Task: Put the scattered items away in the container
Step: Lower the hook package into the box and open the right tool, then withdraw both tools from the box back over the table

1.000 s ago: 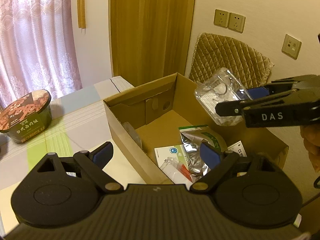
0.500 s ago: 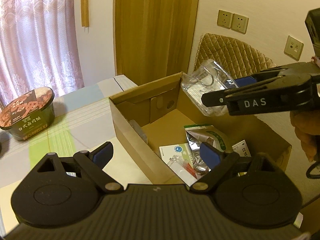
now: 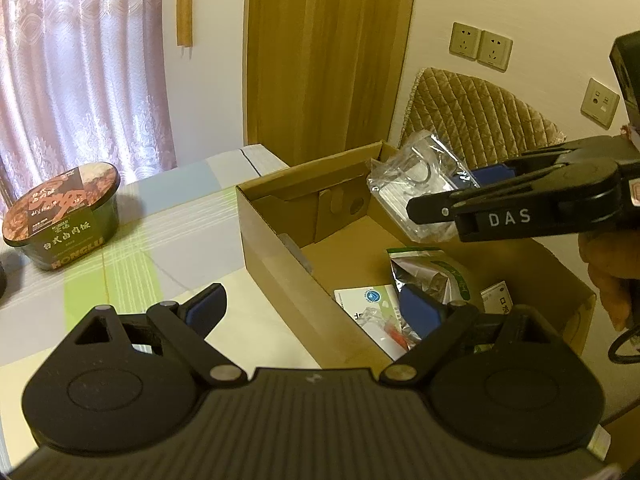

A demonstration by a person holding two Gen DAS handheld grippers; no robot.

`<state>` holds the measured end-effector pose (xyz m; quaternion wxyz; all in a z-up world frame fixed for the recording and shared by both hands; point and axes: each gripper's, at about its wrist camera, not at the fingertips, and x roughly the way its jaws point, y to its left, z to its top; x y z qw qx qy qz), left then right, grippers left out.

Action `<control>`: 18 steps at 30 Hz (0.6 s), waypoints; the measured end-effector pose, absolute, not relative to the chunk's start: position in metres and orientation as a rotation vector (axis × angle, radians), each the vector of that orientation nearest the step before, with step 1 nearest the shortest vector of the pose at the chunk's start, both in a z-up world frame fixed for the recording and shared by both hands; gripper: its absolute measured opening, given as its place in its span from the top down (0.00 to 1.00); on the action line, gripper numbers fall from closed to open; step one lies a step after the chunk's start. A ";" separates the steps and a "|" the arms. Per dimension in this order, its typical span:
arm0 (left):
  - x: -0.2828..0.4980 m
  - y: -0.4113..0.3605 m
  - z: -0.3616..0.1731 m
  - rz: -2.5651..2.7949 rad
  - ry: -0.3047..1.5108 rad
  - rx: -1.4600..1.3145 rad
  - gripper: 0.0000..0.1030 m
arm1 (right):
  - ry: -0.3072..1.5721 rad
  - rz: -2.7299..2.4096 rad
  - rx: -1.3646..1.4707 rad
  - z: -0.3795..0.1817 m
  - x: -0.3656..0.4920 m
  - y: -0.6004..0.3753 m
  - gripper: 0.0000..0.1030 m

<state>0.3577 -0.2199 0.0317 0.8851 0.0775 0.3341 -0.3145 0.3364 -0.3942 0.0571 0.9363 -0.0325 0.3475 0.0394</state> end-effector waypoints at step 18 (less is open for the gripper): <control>0.357 -0.209 0.027 -0.633 0.707 0.140 0.12 | 0.683 0.096 -0.076 0.062 0.340 -0.385 0.45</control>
